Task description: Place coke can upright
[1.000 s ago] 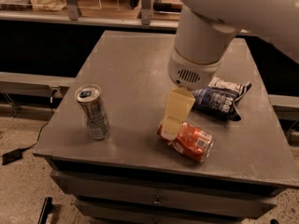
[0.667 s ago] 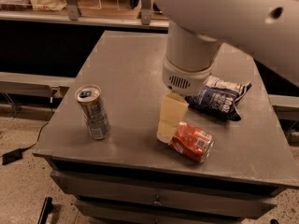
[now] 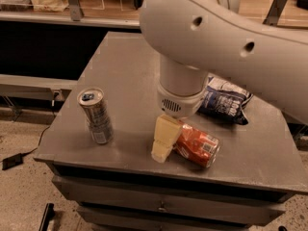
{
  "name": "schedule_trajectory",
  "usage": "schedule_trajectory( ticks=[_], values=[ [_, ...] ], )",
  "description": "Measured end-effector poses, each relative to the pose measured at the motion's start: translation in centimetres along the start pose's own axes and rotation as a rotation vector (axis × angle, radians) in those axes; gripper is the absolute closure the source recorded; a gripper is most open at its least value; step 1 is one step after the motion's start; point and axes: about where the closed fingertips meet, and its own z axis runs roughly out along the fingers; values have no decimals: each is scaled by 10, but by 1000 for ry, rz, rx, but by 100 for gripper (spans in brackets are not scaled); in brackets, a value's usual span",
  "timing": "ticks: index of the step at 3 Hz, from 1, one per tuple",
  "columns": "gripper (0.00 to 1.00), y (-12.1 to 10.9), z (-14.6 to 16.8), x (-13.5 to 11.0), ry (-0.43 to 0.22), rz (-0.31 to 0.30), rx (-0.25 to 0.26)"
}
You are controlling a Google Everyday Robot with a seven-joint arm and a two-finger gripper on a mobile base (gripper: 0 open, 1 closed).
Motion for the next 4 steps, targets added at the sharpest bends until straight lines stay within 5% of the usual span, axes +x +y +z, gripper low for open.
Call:
schedule_trajectory(
  ticks=[1, 2, 4],
  values=[
    [0, 7, 13, -2, 14, -5, -21],
    [15, 7, 21, 0, 27, 9, -42],
    [69, 4, 8, -2, -46, -39, -136]
  ],
)
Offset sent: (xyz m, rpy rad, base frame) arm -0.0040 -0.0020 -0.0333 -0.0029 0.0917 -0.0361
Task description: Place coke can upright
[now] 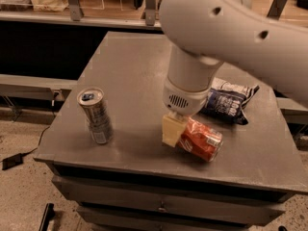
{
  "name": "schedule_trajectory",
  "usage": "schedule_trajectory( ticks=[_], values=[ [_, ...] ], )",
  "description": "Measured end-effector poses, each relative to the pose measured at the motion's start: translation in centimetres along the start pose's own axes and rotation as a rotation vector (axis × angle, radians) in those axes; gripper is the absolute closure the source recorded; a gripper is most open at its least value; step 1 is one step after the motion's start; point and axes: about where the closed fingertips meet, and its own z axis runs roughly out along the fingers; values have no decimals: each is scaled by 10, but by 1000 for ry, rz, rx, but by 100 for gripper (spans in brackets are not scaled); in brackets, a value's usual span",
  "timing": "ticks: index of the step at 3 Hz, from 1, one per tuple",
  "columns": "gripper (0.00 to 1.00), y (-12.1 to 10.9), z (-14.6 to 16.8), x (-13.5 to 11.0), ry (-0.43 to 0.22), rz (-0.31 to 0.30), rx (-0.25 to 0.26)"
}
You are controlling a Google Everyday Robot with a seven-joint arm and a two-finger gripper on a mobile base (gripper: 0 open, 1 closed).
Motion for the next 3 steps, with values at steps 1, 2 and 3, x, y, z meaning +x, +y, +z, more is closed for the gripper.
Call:
schedule_trajectory(
  ticks=[1, 2, 3],
  values=[
    [100, 3, -36, -11, -63, -151, -36],
    [100, 3, -35, -11, -63, -144, -34],
    [100, 0, -38, -10, -129, -146, -53]
  ],
)
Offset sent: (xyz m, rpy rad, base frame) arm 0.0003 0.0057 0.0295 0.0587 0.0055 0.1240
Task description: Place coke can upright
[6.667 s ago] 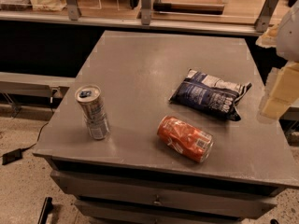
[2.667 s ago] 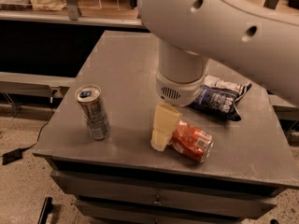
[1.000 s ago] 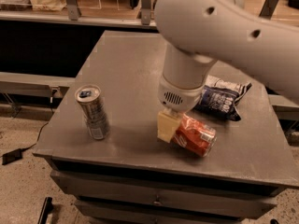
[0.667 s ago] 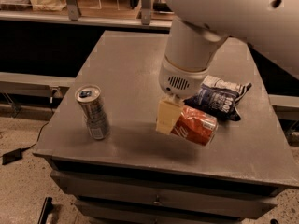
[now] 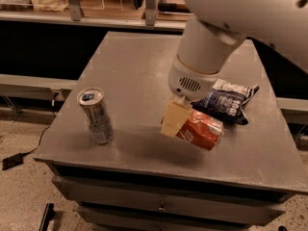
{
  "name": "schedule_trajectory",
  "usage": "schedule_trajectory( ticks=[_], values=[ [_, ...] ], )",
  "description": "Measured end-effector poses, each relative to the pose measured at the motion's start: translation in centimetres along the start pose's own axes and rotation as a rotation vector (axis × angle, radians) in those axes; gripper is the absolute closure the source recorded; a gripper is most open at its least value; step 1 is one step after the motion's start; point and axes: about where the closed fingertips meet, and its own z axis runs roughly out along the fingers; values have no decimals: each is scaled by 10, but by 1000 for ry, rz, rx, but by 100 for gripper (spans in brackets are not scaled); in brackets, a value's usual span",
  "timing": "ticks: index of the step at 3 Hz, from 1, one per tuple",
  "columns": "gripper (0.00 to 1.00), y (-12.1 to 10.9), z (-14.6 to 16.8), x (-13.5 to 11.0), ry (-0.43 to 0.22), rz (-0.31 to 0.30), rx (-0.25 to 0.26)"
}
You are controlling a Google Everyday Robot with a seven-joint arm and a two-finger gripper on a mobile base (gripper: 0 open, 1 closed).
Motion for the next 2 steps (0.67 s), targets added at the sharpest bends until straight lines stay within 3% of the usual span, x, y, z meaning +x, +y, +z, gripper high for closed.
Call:
schedule_trajectory(
  ticks=[1, 2],
  values=[
    [100, -43, -23, 13, -348, 31, 13],
    [100, -52, -67, 37, -667, -21, 3]
  ],
)
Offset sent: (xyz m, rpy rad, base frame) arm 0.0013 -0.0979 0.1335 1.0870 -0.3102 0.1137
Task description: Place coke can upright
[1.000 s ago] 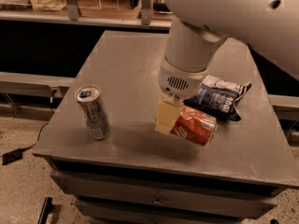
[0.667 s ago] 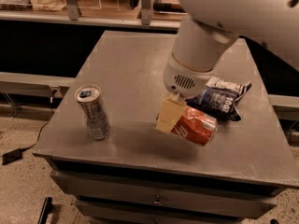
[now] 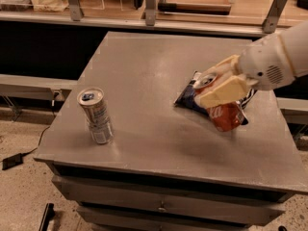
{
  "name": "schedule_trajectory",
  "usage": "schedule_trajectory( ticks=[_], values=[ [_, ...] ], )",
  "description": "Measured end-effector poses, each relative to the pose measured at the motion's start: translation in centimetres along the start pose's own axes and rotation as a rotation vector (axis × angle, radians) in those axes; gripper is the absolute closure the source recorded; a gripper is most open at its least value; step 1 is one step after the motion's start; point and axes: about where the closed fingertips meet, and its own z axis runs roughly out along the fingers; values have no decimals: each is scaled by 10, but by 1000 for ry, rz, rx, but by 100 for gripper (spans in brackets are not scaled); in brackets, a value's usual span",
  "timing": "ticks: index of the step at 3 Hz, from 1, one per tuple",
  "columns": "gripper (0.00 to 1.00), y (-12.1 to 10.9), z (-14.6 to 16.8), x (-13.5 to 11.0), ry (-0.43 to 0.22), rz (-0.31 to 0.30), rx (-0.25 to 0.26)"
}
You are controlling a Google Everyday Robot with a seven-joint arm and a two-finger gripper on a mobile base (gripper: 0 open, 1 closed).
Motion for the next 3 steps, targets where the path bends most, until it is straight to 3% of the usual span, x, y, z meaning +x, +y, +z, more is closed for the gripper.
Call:
schedule_trajectory(
  ticks=[1, 2, 3],
  values=[
    [100, 18, -39, -24, -250, -86, -65],
    [100, 19, -34, -27, -240, -79, -66],
    [100, 22, -18, -23, -260, -81, -104]
  ],
)
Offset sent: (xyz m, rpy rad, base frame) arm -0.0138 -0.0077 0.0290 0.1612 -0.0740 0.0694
